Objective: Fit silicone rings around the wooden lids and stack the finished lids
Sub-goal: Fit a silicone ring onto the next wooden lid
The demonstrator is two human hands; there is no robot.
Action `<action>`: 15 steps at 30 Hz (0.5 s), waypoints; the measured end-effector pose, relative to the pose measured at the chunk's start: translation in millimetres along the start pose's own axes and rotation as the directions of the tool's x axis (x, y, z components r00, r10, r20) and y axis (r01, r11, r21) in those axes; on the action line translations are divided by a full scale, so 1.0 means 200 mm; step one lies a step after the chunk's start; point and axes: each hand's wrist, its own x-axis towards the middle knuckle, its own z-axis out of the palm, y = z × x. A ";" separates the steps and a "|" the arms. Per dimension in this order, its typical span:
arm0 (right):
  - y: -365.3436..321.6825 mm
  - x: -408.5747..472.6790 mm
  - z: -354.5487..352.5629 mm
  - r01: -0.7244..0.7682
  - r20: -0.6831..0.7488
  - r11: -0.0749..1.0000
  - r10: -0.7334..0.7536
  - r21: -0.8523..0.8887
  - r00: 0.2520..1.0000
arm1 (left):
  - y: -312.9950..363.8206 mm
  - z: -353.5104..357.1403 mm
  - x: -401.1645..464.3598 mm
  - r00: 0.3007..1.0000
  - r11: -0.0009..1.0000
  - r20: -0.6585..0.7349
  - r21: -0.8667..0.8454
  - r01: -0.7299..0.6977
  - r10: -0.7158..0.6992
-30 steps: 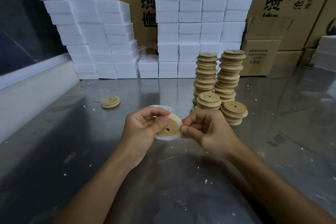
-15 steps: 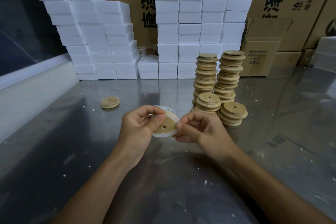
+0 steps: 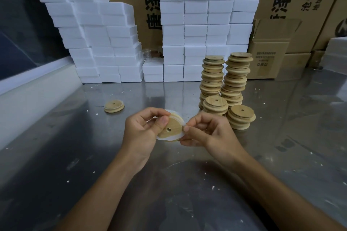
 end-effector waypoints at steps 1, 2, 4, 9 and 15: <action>0.00 0.00 0.00 0.005 -0.006 1.000 -0.005 -0.011 1.000 | 0.00 0.00 0.00 1.000 1.000 -0.007 -0.007 0.007 -0.007; 0.01 0.00 0.00 0.010 -0.009 1.000 -0.010 -0.026 1.000 | 0.00 0.01 0.00 1.000 1.000 -0.013 -0.018 0.016 -0.016; 0.01 0.00 -0.01 0.016 -0.007 0.998 -0.016 -0.064 1.000 | 0.00 0.02 0.00 0.999 0.998 -0.024 -0.052 0.036 -0.038; 0.03 0.01 -0.01 0.013 0.033 0.997 -0.010 -0.081 0.999 | -0.01 0.03 -0.01 0.996 0.988 -0.049 -0.141 0.066 -0.073; 0.07 0.01 0.00 0.069 -0.012 0.990 -0.071 -0.120 0.997 | -0.01 -0.01 0.00 1.000 1.000 -0.025 0.017 0.008 -0.007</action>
